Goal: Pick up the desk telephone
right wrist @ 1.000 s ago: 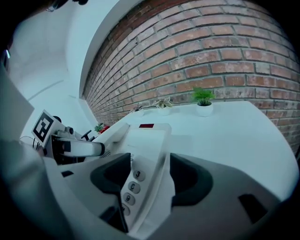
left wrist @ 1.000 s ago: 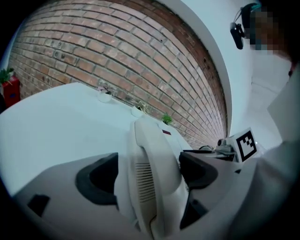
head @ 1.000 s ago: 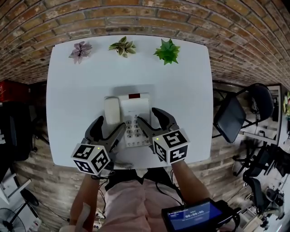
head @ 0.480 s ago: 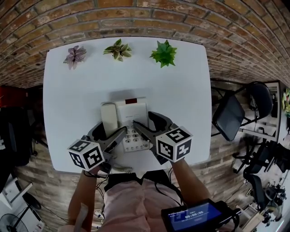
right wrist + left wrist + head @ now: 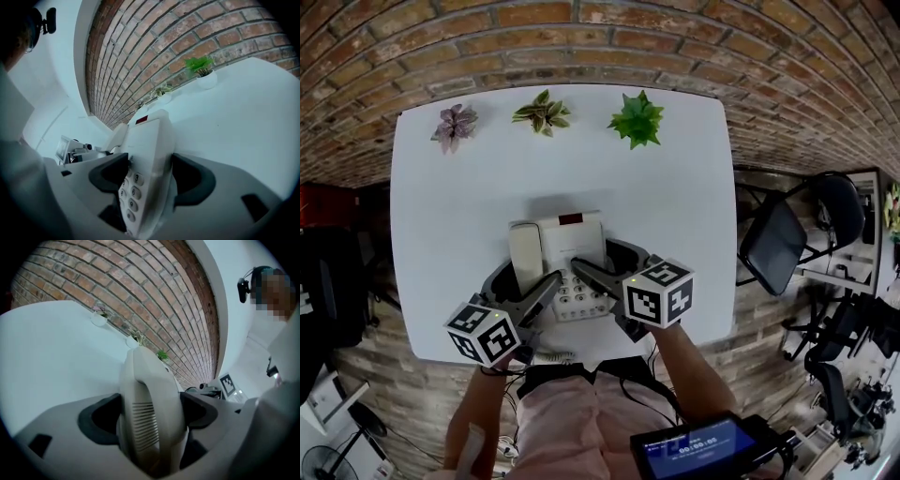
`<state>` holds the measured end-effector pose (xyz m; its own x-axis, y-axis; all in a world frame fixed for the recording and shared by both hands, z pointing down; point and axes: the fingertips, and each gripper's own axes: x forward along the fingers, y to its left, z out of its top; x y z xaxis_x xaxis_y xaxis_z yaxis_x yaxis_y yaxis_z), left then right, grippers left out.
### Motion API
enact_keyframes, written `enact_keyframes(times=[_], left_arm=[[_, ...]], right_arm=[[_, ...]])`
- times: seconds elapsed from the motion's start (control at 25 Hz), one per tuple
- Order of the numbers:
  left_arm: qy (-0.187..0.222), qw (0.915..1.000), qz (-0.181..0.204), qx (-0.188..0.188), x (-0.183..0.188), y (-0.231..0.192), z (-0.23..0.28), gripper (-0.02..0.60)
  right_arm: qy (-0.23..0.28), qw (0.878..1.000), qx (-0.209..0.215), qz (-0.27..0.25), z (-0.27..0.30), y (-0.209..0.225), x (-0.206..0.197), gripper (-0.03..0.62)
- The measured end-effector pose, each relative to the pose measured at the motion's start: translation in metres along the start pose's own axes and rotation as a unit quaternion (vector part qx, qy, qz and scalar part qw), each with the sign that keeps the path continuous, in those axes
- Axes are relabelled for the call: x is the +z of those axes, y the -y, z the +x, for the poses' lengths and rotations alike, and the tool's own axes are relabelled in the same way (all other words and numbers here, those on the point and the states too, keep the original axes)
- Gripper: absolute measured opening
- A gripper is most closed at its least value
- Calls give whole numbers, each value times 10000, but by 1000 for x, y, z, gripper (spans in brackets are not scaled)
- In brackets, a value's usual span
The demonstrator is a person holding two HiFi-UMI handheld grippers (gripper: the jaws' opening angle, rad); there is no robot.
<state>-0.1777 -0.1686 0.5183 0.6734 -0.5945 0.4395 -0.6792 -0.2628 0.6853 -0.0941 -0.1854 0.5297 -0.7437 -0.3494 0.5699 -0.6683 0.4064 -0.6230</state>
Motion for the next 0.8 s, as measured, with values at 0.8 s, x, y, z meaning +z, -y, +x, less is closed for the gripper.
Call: enact_keyframes(times=[0.8], left_arm=[[1318, 9814, 1396, 77, 8, 26, -26, 365]], right_arm=[[-157, 9942, 1059, -117, 0, -19, -2, 330]])
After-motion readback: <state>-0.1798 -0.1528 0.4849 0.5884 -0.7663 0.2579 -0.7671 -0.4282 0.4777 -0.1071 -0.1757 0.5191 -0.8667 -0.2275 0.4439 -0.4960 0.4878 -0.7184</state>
